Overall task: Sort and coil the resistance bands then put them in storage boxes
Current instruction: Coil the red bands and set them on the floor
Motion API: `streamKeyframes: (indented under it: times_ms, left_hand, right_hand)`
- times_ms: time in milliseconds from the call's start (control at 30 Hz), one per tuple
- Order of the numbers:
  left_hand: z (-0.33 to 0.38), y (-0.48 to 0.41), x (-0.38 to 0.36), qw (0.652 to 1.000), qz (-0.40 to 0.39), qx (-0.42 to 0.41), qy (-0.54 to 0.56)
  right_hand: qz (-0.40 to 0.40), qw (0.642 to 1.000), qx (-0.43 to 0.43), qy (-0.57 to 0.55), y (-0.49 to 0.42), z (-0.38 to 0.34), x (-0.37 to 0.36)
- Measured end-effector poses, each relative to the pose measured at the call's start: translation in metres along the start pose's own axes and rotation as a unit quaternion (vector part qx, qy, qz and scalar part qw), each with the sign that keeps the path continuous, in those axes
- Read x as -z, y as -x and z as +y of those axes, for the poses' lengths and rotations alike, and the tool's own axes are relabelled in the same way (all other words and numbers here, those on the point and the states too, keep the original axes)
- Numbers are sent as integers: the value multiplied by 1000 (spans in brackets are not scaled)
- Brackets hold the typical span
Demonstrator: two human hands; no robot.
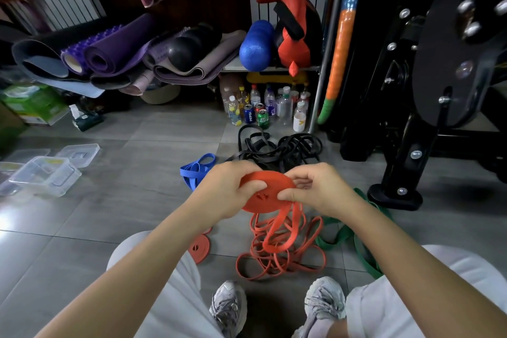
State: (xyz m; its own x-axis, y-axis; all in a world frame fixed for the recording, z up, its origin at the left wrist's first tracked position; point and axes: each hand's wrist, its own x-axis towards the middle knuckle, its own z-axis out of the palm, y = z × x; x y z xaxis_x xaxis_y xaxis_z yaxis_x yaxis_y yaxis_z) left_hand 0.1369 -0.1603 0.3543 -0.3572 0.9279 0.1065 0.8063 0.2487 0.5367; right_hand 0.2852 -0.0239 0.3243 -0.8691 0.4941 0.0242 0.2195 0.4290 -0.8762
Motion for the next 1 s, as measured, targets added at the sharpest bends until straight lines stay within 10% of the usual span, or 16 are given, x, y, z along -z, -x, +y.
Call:
streamKeyframes:
  times_ms: [200, 333, 567, 1000]
  left_hand:
    - [-4, 4, 1, 989, -56, 45, 130]
    - [2, 2, -3, 992, -102, 25, -64]
    - [6, 1, -14, 978, -1, -64, -199]
    - [-33, -4, 30, 988, 136, 61, -50]
  right_hand:
    - [-1, 1000, -16, -22, 6, 6, 2]
    - [-1, 996, 0, 91, 1, 0, -1]
    - [-2, 993, -5, 120, -11, -6, -5]
    - [0, 984, -175, 28, 17, 91, -43]
